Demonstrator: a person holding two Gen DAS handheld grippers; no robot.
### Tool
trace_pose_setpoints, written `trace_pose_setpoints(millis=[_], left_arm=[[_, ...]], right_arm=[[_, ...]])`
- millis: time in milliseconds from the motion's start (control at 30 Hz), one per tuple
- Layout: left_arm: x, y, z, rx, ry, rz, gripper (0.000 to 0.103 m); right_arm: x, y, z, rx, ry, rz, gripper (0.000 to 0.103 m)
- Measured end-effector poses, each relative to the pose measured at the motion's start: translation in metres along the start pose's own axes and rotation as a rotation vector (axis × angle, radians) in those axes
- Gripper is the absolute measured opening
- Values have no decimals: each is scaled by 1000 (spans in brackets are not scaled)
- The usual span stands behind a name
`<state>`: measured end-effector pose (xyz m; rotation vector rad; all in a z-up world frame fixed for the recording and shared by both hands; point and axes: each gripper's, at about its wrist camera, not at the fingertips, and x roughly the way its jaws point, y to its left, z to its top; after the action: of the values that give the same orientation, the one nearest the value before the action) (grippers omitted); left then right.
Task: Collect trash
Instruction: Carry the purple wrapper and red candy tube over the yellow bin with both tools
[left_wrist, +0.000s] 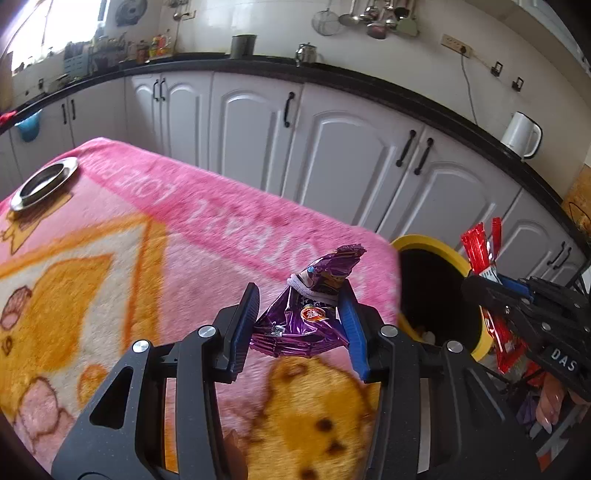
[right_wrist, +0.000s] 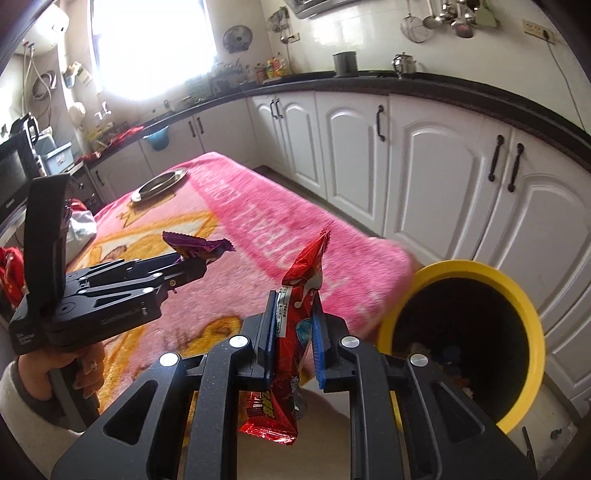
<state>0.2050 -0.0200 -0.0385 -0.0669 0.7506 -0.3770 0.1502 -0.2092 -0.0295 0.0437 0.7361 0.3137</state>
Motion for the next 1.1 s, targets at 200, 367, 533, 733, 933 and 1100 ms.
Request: trace_pose_setpoints(millis=[200, 367, 533, 733, 933, 1100], left_arm=[[3, -29, 9, 37, -12, -36, 36], [8, -52, 14, 72, -14, -57, 36], [17, -74, 15, 95, -8, -86, 36], [36, -100, 13, 119, 16, -127, 36], [59, -124, 5, 151, 64, -165, 36], [75, -137, -1, 169, 96, -186, 36]], right_arm=[[-17, -26, 2, 28, -34, -48, 16], [-29, -56, 2, 71, -54, -94, 16], [-37, -83, -1, 97, -62, -147, 16], [-39, -112, -7, 137, -58, -209, 16], [-36, -137, -14, 166, -42, -258, 16], [-31, -152, -19, 175, -26, -284, 16]])
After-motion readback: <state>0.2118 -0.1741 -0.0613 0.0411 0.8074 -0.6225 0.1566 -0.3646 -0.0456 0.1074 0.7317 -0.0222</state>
